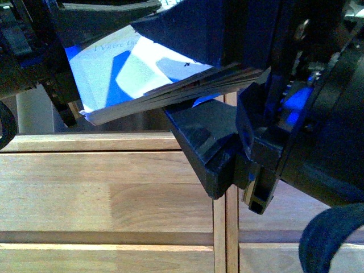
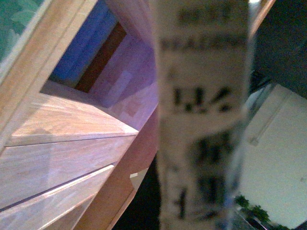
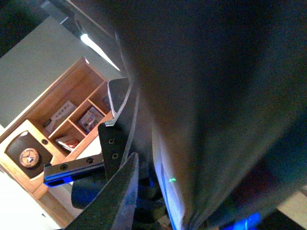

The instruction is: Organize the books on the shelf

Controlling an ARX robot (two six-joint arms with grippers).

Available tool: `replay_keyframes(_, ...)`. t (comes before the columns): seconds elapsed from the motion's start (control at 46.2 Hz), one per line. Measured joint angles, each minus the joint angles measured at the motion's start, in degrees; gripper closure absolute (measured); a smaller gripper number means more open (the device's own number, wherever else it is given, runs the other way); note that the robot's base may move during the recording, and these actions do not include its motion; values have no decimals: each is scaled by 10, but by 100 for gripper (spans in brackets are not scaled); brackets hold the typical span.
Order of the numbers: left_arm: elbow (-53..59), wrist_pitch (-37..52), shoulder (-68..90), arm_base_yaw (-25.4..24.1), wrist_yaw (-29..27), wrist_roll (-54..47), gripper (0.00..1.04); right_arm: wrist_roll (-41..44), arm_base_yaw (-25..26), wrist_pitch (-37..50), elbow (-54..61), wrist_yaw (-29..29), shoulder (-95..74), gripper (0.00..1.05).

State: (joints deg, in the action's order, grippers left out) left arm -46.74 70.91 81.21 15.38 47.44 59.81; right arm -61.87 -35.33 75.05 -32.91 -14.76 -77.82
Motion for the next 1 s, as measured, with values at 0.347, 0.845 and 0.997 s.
replay_keyframes(0.347, -7, -143, -38, -21, -82, -167, 98, 13, 36, -44, 71, -30, 79, 18)
replay_keyframes(0.845, -227, -338, 85, -29, -402, -581, 98, 137, 399, -289, 183, -236, 432, 7)
replay_keyframes(0.997, -308, -341, 164, -2, -442, -718, 98, 137, 457, -290, 185, -256, 449, 7)
